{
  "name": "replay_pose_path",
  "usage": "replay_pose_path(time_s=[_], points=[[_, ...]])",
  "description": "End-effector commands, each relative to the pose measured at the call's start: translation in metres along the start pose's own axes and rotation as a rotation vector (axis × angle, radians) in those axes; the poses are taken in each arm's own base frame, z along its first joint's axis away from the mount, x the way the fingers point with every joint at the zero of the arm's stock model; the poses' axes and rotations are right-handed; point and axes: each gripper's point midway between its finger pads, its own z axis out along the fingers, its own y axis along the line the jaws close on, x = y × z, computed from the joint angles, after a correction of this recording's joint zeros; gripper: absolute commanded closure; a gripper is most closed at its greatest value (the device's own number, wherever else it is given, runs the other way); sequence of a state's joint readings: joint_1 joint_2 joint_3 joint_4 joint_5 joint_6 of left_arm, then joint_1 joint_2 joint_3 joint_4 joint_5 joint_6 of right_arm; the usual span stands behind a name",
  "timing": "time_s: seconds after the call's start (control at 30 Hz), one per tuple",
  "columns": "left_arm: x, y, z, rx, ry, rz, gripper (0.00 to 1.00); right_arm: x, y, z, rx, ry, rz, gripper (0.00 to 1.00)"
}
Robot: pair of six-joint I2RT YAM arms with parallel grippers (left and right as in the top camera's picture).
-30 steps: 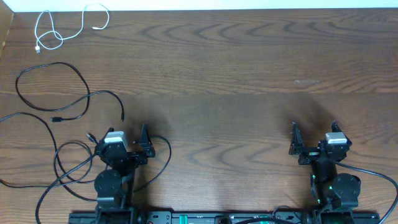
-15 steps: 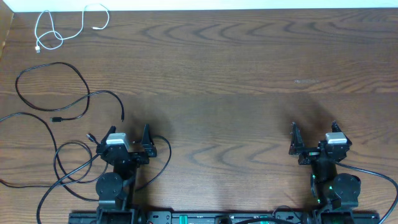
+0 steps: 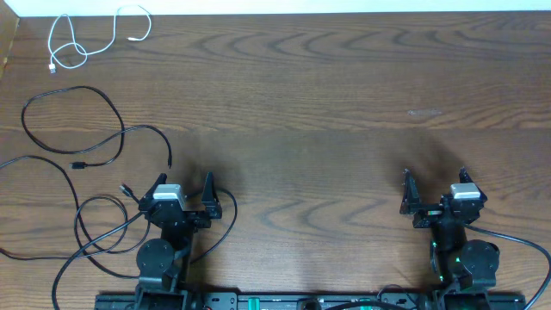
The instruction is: Untangle cables
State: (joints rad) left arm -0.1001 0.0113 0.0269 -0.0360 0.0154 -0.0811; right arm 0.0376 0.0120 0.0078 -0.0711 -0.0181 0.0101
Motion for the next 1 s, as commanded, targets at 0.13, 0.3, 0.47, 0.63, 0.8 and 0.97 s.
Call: replay_pose_path(time_s=[0.13,0.3,0.47,0.63,0.8,0.97], points=[[0.0162,0.0078,0.0010,-0.040,0.041,-0.026,0.02,0.0010,-0.0008,-0.0001,0.006,0.002,-0.012,0.01],[0.0163,0.0074,0.0010,-0.038,0.041,-0.060,0.02,0.0010,-0.0008,-0.0001,0.006,0.002,-0.012,0.01],[0.0163,0.0071,0.0010,-0.036,0.041,-0.036,0.02,0.0011,-0.0008,-0.0001,0.006,0.002,-0.012,0.01],[0.0169,0.0065,0.0010,-0.030,0.046,0.076,0.02,0.0010,-0.0008,-0.0001,0.006,0.002,-0.012,0.01],[0.0171,0.0066,0.0010,-0.030,0.047,0.103,0.02,0.0011,-0.0008,-0.0001,0.006,0.002,-0.012,0.01],[0.0171,0.0069,0.0010,-0.031,0.047,0.103,0.02,0.0011,-0.0008,-0.0001,0.006,0.002,-0.012,0.01]])
